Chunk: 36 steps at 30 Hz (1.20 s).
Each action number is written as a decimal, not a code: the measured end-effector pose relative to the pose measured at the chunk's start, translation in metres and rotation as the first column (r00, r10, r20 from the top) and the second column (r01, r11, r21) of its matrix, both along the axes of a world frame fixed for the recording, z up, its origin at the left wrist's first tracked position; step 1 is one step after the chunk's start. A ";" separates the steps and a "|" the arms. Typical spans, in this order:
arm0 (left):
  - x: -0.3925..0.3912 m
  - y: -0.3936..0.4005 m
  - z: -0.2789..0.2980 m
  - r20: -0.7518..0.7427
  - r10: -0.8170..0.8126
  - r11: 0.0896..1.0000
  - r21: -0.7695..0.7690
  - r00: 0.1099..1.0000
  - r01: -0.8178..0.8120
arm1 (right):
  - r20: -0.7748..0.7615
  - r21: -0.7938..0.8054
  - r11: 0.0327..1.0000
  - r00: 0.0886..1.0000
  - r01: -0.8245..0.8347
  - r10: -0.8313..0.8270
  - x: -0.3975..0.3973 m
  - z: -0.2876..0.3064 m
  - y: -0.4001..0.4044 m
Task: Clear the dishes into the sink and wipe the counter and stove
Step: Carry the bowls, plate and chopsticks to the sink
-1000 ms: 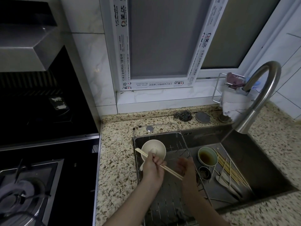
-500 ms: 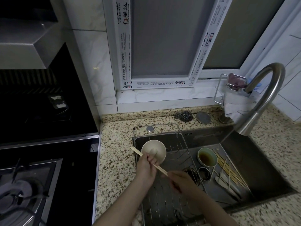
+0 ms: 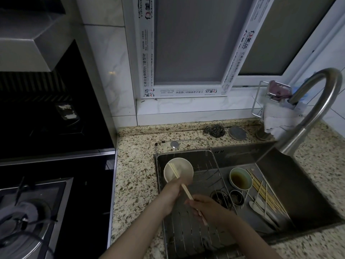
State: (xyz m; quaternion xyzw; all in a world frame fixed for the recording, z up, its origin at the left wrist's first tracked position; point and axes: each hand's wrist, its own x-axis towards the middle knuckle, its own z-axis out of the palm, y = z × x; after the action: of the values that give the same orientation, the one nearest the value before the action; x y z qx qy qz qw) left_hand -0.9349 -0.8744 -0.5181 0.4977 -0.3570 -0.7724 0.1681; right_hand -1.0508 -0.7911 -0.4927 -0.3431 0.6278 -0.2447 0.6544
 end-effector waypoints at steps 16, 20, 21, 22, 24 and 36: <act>0.004 -0.008 0.008 0.007 0.296 0.953 -0.076 0.955 -0.294 | -0.024 0.028 0.935 0.935 0.354 -0.353 -0.034 -0.017 0.002; 0.010 -0.013 0.008 0.015 0.392 0.916 -0.092 0.920 -0.390 | -0.117 0.026 0.921 0.917 0.388 -0.383 -0.037 -0.024 -0.003; 0.011 -0.013 0.009 0.015 0.405 0.911 -0.097 0.914 -0.402 | -0.129 0.031 0.918 0.913 0.395 -0.388 -0.037 -0.027 -0.004; 0.013 -0.013 0.009 0.015 0.412 0.907 -0.103 0.911 -0.408 | -0.136 0.037 0.910 0.905 0.412 -0.404 -0.038 -0.030 -0.005; 0.016 -0.012 0.009 0.020 0.412 0.906 -0.115 0.911 -0.407 | -0.155 0.044 0.890 0.883 0.455 -0.444 -0.039 -0.039 -0.007; 0.021 -0.003 0.005 0.038 0.323 0.939 -0.140 0.946 -0.315 | -0.493 0.134 0.906 0.820 0.402 -0.291 -0.037 -0.107 0.013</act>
State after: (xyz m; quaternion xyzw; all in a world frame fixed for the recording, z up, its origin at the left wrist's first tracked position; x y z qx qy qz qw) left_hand -0.9137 -0.8773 -0.5130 0.5600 -0.3270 -0.6942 0.3125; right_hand -1.0880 -0.7785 -0.6001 -0.1919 0.8413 -0.1966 0.4655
